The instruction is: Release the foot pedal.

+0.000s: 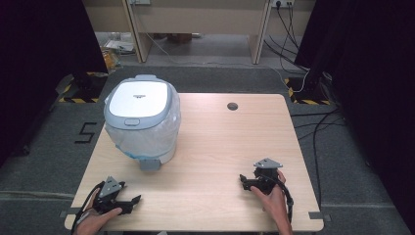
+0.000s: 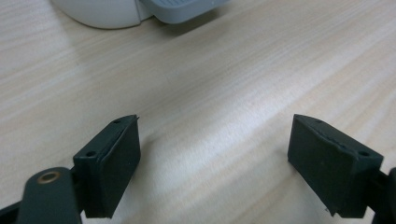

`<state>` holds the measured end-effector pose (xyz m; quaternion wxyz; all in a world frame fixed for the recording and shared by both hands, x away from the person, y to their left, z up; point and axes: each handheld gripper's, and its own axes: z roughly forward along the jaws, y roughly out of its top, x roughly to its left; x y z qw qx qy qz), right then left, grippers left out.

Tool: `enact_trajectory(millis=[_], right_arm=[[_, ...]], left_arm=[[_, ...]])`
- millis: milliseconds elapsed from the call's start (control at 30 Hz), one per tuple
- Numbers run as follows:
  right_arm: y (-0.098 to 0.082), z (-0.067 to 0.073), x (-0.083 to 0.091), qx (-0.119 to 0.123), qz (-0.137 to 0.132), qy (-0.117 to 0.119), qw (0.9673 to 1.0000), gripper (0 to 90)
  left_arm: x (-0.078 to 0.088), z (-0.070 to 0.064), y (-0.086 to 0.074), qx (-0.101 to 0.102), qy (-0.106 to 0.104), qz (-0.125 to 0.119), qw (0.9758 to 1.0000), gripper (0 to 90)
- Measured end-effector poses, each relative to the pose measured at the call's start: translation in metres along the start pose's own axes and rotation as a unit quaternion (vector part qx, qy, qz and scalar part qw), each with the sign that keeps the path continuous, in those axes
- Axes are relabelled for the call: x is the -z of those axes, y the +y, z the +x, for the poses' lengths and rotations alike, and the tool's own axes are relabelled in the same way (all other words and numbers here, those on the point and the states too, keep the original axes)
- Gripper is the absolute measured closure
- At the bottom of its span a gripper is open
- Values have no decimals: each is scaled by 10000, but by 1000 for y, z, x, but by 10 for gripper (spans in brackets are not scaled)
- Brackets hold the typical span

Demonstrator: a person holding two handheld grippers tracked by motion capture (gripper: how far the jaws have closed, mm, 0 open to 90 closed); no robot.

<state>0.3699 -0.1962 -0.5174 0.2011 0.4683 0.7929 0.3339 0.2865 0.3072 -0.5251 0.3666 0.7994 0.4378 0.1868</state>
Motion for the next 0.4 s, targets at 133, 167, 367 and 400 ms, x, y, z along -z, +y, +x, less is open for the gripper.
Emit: enact_trajectory(millis=[133,167,367,400], right_arm=[[0,0,0,-3,1,0,10000,114],[0,0,0,-3,2,0,10000,114],[0,0,0,-1,0,0,10000,114],[0,0,0,-2,0,-1,10000,114]], left_arm=[[4,-2,-4,4,9,-9,10000,163],[4,-2,-4,5,13,-21,10000,163],[4,-2,-4,3,15,-22,10000,163],[4,-2,-4,4,14,-22,10000,163]])
